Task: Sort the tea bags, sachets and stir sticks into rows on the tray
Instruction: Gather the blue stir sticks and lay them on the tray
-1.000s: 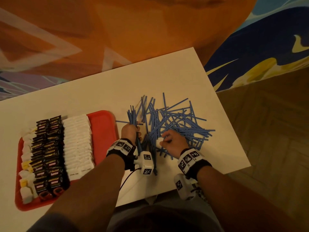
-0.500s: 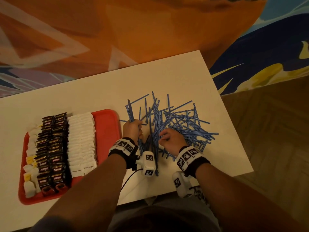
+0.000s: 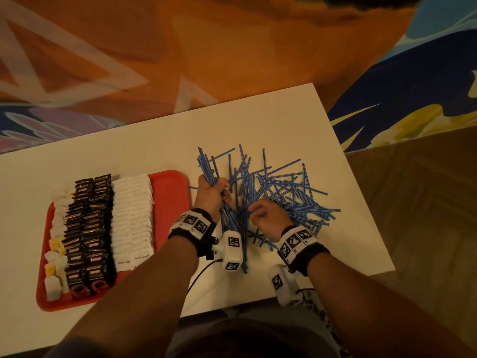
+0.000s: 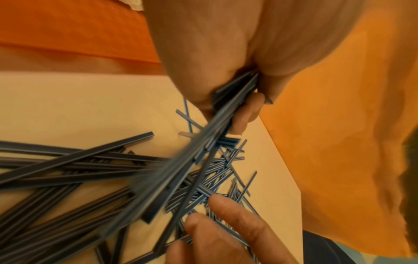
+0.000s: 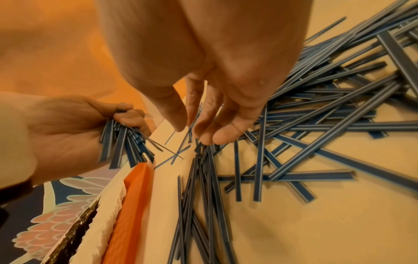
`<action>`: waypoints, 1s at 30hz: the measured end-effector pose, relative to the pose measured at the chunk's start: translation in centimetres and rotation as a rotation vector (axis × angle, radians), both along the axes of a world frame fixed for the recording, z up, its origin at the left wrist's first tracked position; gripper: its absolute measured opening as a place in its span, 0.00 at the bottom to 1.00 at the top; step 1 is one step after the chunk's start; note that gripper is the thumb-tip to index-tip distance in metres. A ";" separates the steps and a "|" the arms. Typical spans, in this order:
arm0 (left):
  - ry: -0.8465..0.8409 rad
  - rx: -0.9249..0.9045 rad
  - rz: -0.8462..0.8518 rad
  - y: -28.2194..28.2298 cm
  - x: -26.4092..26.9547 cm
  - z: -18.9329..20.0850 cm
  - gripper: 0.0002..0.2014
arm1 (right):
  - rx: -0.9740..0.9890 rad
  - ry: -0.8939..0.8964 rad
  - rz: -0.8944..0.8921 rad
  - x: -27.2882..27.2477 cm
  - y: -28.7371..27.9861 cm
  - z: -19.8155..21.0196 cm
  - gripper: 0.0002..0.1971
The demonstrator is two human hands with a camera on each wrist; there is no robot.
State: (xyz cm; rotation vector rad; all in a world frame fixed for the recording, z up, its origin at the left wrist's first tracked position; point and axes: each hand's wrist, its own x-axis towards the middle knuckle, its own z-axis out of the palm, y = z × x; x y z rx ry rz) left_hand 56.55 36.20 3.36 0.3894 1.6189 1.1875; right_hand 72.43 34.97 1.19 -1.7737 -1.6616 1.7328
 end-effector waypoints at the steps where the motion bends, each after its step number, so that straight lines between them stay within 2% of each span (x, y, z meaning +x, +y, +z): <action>1: -0.012 0.015 -0.004 0.1 0.0 0.3 0.08 | 0.001 0.001 -0.004 -0.1 0.0 0.2 0.11; 10: -0.242 0.075 0.160 0.7 -0.2 2.9 0.08 | -0.004 0.063 -0.049 -0.2 0.1 1.8 0.17; 12: -0.274 0.048 0.204 0.9 -0.4 3.2 0.19 | 0.005 0.080 -0.054 -0.1 0.0 2.2 0.17; 13: -0.284 0.046 0.215 1.0 -0.4 3.6 0.19 | 0.005 0.082 -0.064 -0.1 0.0 2.4 0.17; 15: -0.265 0.069 0.212 1.1 -0.3 4.6 0.08 | -0.005 0.104 -0.097 -0.1 0.1 2.9 0.17; 18: -0.230 0.098 0.195 1.0 -0.3 5.9 0.12 | -0.077 0.140 -0.177 -0.2 0.2 3.6 0.10; 20: -0.213 0.116 0.193 1.1 -0.5 6.3 0.10 | -0.121 0.150 -0.210 -0.4 0.2 3.9 0.07; 22: -0.172 0.128 0.188 1.0 -0.7 6.7 0.11 | -0.053 0.065 -0.144 -0.8 0.4 3.9 0.06; 25: -0.093 0.132 0.159 0.4 -0.9 7.3 0.21 | 0.014 0.024 -0.096 -1.8 0.6 4.4 0.04; 27: -0.071 0.124 0.156 0.1 -1.0 8.0 0.25 | -0.076 0.114 -0.165 -2.7 0.6 4.9 0.08; 30: -0.069 0.138 0.167 -0.1 -1.4 9.6 0.25 | -0.372 0.292 -0.271 -4.1 0.1 6.6 0.21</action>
